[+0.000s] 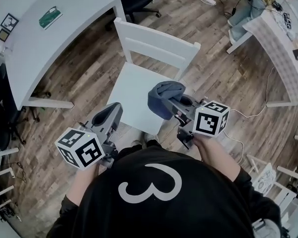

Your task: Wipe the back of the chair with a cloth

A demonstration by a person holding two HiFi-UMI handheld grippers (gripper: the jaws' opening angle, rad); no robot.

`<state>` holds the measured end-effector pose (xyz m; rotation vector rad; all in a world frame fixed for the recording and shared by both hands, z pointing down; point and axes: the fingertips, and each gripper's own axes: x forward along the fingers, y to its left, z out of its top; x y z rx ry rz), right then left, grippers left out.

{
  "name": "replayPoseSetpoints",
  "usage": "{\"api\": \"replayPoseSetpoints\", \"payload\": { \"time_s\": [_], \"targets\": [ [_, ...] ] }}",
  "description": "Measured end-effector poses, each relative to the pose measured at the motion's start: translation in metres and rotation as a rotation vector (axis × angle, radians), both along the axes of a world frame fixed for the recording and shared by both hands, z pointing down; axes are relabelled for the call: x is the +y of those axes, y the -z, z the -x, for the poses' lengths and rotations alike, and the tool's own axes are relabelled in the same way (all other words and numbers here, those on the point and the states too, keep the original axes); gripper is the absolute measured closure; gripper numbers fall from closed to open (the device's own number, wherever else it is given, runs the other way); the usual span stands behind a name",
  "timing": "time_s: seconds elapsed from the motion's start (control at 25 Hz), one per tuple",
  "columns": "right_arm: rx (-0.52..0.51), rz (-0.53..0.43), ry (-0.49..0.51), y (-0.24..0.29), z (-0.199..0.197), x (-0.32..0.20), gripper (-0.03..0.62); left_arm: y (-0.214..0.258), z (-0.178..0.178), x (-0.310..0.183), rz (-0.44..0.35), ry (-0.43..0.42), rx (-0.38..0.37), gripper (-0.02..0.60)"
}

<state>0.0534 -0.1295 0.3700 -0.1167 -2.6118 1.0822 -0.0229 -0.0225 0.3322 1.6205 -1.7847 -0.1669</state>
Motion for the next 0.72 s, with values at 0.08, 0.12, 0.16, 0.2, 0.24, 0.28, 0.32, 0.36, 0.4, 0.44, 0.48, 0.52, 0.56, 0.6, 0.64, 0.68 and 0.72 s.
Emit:
{"api": "replayPoseSetpoints", "payload": {
  "time_s": [0.08,0.12,0.16,0.2,0.24,0.28,0.32,0.36,0.4,0.44,0.48,0.52,0.56,0.6,0.64,0.68,0.72],
  "targets": [
    [-0.019,-0.024,0.002,0.006,0.007,-0.004,0.545,0.0,0.008,-0.012,0.0,-0.014,0.017,0.568],
    [-0.027,-0.049,0.001,0.009,0.01,-0.006,0.544,0.0,0.011,-0.019,0.003,-0.026,0.013,0.568],
    [-0.031,-0.066,-0.007,0.01,0.012,-0.008,0.543,0.0,0.014,-0.026,0.007,-0.039,0.003,0.568],
    [-0.032,-0.068,-0.021,0.01,0.013,-0.011,0.544,0.0,0.017,-0.034,0.01,-0.055,-0.007,0.568],
    [-0.033,-0.057,-0.038,0.009,0.015,-0.014,0.545,0.0,0.02,-0.041,0.01,-0.073,-0.014,0.568],
    [-0.033,-0.041,-0.057,0.008,0.016,-0.018,0.544,0.0,0.022,-0.048,0.008,-0.093,-0.017,0.568],
    [-0.035,-0.028,-0.075,0.008,0.019,-0.021,0.544,0.0,0.025,-0.055,0.006,-0.114,-0.016,0.568],
    [-0.039,-0.025,-0.091,0.009,0.022,-0.024,0.543,-0.001,0.029,-0.061,0.003,-0.134,-0.015,0.568],
    [-0.045,-0.029,-0.107,0.011,0.026,-0.027,0.543,-0.001,0.033,-0.066,0.001,-0.153,-0.015,0.568],
    [-0.052,-0.037,-0.124,0.014,0.03,-0.03,0.543,-0.001,0.037,-0.072,-0.001,-0.169,-0.017,0.568],
    [-0.059,-0.044,-0.144,0.016,0.033,-0.034,0.545,-0.001,0.041,-0.077,-0.004,-0.185,-0.018,0.568],
    [-0.065,-0.049,-0.167,0.018,0.036,-0.038,0.544,-0.001,0.046,-0.082,-0.006,-0.2,-0.018,0.568],
    [-0.069,-0.053,-0.19,0.019,0.04,-0.043,0.543,-0.001,0.051,-0.087,-0.009,-0.214,-0.017,0.568],
    [-0.07,-0.06,-0.21,0.021,0.045,-0.047,0.545,0.0,0.057,-0.092,-0.012,-0.227,-0.015,0.568],
    [-0.069,-0.073,-0.225,0.022,0.051,-0.05,0.544,0.0,0.063,-0.095,-0.014,-0.239,-0.015,0.568],
    [-0.065,-0.091,-0.235,0.024,0.058,-0.052,0.543,0.0,0.071,-0.098,-0.015,-0.251,-0.014,0.568],
    [-0.063,-0.113,-0.243,0.025,0.066,-0.054,0.543,-0.001,0.079,-0.1,-0.014,-0.26,-0.014,0.568]
  ]
}}
